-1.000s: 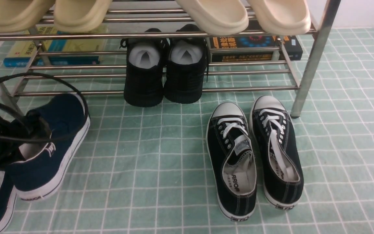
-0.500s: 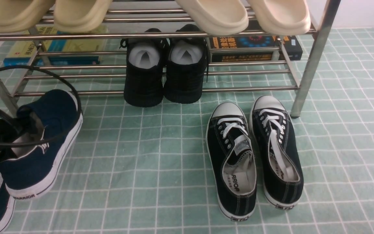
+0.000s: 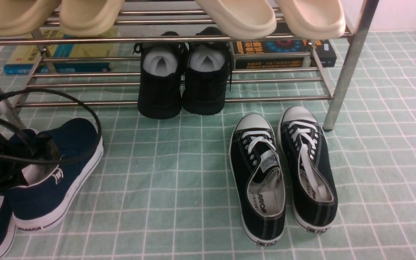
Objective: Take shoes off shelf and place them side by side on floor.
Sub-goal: 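Set the held shoe down on the floor in front of the rack with the left gripper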
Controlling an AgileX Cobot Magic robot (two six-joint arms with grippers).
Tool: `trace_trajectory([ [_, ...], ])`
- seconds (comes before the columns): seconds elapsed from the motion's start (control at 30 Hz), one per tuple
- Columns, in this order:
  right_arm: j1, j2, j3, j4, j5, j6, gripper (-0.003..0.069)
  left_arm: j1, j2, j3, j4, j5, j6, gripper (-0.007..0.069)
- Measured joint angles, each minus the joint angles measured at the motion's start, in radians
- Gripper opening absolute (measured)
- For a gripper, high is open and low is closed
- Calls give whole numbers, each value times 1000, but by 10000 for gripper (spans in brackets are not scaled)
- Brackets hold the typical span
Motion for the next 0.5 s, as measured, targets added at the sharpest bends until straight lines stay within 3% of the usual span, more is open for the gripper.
trace_trajectory([
  [0.3, 0, 0, 0, 0, 0, 0, 237, 0, 39, 0, 0, -7, 4, 29],
  [0.5, 0, 0, 0, 0, 0, 0, 237, 0, 60, 0, 31, -13, 4, 104],
])
